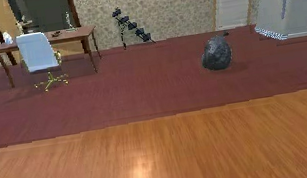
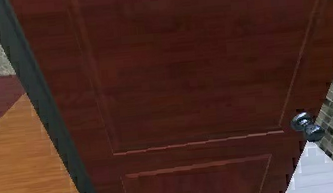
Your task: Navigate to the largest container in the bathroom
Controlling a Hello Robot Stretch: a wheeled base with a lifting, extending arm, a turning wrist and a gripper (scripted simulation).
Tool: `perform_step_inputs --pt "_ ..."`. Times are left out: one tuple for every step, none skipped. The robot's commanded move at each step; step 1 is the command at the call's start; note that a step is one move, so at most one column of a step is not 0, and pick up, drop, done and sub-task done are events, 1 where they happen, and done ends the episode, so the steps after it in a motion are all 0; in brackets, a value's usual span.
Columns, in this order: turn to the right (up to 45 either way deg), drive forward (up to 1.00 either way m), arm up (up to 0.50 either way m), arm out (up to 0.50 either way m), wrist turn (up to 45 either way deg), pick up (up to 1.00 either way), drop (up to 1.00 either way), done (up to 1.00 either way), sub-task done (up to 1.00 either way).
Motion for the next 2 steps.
perform_step_inputs --pt "0.0 0.30 0.00 0.00 0.0 0.00 0.00 0.00 0.00" --pt "-3.0 0.00 0.00 0.00 0.0 0.00 0.00 0.00 0.00"
